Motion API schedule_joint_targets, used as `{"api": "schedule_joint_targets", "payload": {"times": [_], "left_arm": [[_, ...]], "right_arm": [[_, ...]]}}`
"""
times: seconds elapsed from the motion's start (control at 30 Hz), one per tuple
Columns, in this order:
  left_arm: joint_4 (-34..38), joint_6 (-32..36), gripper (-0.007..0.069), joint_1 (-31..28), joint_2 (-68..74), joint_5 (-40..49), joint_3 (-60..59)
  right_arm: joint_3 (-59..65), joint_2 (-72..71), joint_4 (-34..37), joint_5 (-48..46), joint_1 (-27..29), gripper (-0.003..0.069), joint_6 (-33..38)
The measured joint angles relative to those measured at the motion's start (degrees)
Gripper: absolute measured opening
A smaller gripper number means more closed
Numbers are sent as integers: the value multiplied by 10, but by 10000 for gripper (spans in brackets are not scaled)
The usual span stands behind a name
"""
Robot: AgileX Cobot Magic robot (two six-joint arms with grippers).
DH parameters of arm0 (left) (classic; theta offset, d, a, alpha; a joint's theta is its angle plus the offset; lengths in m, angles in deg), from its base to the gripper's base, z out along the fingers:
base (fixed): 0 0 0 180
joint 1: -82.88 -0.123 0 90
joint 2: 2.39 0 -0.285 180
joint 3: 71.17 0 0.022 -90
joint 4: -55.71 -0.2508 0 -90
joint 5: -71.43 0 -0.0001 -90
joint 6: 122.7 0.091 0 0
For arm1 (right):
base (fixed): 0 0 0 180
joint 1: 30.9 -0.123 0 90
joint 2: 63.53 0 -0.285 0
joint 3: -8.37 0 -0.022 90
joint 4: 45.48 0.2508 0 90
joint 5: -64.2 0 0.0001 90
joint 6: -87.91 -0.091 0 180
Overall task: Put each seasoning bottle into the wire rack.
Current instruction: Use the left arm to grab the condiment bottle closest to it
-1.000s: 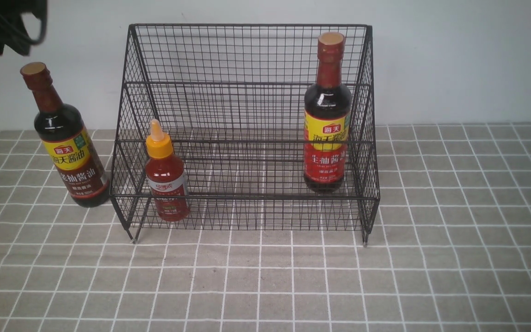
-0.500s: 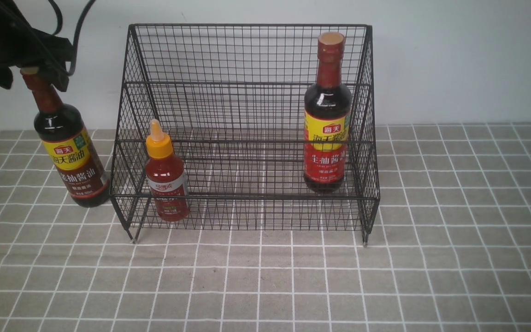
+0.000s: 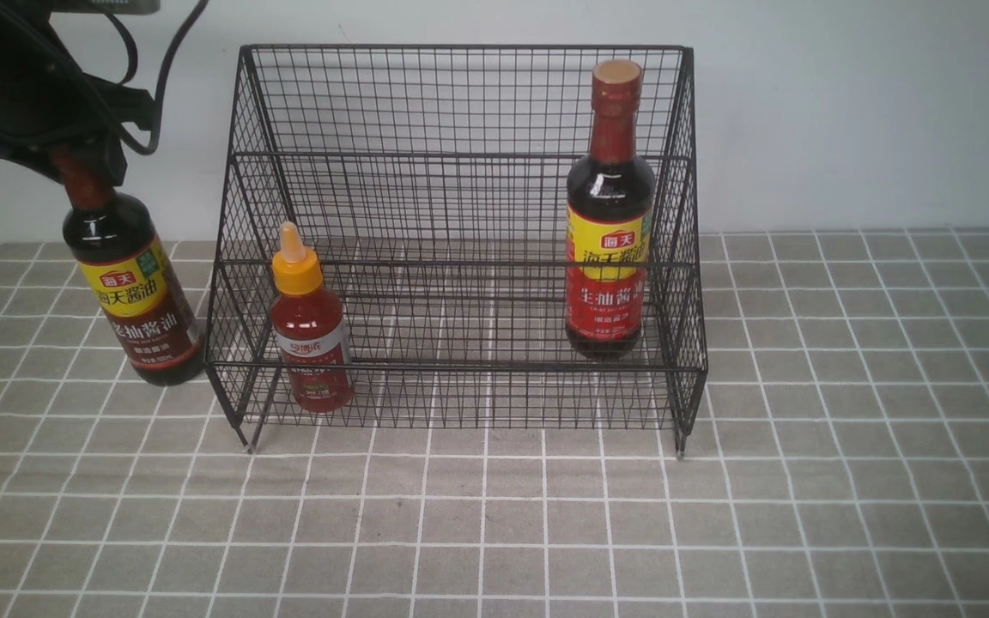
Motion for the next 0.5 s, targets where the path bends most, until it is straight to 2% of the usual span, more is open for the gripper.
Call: {"api": "schedule_joint_targets", "payload": {"times": [0.5], "left_arm": [[0, 3, 262, 0, -18, 24, 1]], "right_arm": [[0, 0, 0, 0, 0, -14, 0]]}}
